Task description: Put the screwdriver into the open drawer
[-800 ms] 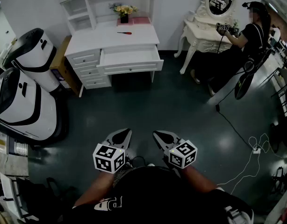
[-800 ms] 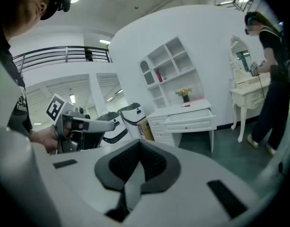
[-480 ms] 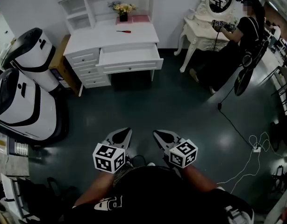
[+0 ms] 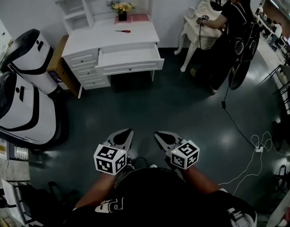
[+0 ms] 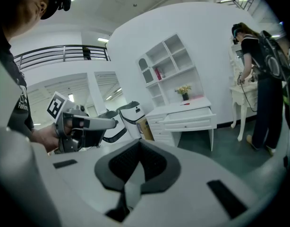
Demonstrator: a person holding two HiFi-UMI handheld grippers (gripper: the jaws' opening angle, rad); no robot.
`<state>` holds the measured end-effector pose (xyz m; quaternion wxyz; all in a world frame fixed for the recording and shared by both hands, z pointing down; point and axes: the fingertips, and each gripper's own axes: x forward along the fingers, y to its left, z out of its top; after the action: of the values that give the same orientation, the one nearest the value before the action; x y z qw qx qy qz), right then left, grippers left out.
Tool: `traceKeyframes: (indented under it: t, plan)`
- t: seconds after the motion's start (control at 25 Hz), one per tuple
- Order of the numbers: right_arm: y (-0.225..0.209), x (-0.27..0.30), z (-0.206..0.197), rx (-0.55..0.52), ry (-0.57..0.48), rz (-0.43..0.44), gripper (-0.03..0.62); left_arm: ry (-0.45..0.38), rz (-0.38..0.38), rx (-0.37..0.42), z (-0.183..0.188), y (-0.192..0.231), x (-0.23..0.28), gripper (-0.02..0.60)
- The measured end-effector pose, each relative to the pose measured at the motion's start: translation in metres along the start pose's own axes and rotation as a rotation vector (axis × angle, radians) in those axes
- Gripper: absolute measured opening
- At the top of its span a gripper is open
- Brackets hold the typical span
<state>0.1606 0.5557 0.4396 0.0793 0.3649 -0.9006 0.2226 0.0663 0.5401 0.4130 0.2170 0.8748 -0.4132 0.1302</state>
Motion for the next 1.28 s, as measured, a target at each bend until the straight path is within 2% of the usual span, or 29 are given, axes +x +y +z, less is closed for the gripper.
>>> traceKeyframes:
  t: [0.28,0.56,1.28]
  plan:
    - [-0.002,0.020,0.004,0.045,0.008,-0.014,0.008,0.010,-0.008,-0.003,0.006,0.019,0.004,0.015]
    - [0.002,0.052,0.015,0.004,0.002,-0.032,0.009,0.027,-0.022,-0.007,0.010,0.048,0.008,0.015]
    - [0.007,0.169,0.052,0.001,0.015,-0.090,0.009,0.038,-0.090,0.000,0.048,0.167,0.018,0.015]
